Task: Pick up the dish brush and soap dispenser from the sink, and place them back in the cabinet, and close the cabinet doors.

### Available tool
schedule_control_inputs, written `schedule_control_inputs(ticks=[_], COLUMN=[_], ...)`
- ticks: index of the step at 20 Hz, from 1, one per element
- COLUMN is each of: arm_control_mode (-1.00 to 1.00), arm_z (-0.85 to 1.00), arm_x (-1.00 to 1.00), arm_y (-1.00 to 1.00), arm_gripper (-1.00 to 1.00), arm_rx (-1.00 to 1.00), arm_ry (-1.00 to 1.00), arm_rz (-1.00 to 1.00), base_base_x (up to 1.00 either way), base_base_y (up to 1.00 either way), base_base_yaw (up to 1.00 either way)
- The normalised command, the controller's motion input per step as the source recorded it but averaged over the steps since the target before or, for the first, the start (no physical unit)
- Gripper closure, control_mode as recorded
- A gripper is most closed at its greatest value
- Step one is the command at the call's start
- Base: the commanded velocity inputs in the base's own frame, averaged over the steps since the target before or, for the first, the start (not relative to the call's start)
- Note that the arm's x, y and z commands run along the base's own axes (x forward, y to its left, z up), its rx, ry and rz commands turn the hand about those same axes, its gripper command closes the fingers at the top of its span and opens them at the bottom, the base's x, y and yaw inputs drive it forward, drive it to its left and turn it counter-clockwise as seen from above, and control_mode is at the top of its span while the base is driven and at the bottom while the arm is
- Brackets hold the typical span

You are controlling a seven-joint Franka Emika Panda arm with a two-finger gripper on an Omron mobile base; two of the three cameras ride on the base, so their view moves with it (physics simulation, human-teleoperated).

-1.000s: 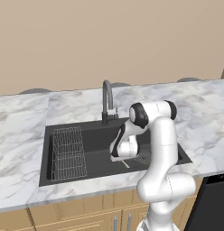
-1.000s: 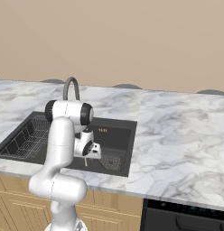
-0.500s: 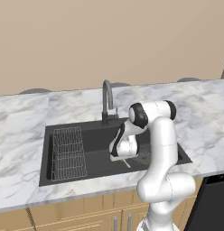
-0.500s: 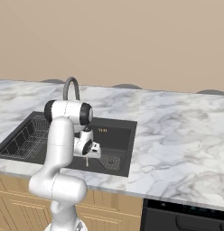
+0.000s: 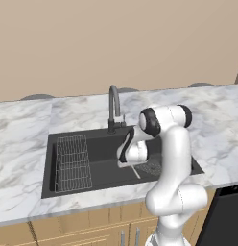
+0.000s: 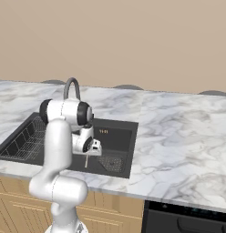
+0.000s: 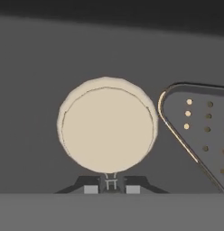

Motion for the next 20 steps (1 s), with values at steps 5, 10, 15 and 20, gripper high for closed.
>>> schedule_control_inputs(ticks=[5, 10, 15, 20], arm_control_mode=[-1.0, -1.0, -1.0, -1.0], arm_z=[0.45, 0.52, 0.46, 0.52], arm_x=[-0.01, -0.1, -0.07, -0.1], arm_y=[-0.06, -0.2, -0.25, -0.2], arm_gripper=[1.0, 1.0, 1.0, 1.0], arm_rx=[-0.03, -0.02, -0.01, 0.0], arm_ry=[0.0, 0.0, 0.0, 0.0], arm_rz=[0.0, 0.0, 0.0, 0.0], base_base_x=[0.0, 0.0, 0.0, 0.0], base_base_y=[0.0, 0.0, 0.0, 0.0], base_base_yaw=[0.0, 0.0, 0.0, 0.0])
